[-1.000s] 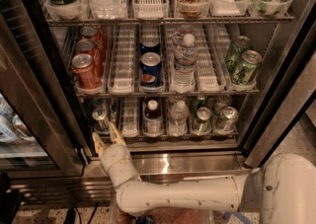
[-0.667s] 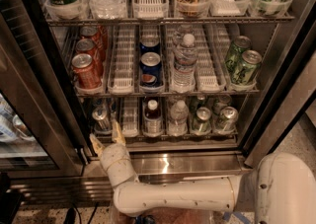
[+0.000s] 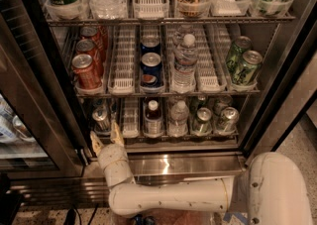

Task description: Pick redbull can from bottom shelf of fridge

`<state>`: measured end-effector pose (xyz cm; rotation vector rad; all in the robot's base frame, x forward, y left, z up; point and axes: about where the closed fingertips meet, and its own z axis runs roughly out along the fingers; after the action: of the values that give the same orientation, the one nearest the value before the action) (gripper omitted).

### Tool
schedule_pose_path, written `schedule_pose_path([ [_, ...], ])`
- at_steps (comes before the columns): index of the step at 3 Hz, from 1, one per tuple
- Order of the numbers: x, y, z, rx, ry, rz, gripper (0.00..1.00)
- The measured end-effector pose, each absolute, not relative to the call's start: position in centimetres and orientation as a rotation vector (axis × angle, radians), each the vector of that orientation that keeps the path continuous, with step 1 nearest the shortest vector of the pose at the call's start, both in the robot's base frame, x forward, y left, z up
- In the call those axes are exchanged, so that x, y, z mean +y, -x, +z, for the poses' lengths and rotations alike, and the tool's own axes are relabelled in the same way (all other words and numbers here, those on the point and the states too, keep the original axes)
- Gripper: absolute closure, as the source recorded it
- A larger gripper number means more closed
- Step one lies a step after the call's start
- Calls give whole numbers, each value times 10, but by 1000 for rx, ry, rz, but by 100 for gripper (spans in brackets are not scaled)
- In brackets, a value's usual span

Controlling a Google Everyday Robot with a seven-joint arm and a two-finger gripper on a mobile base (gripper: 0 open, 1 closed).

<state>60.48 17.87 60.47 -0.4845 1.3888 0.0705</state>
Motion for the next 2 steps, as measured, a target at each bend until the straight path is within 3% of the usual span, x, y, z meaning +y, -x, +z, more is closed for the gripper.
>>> schedule_pose_path([
  [2,181,-612,609,1364,429,65,38],
])
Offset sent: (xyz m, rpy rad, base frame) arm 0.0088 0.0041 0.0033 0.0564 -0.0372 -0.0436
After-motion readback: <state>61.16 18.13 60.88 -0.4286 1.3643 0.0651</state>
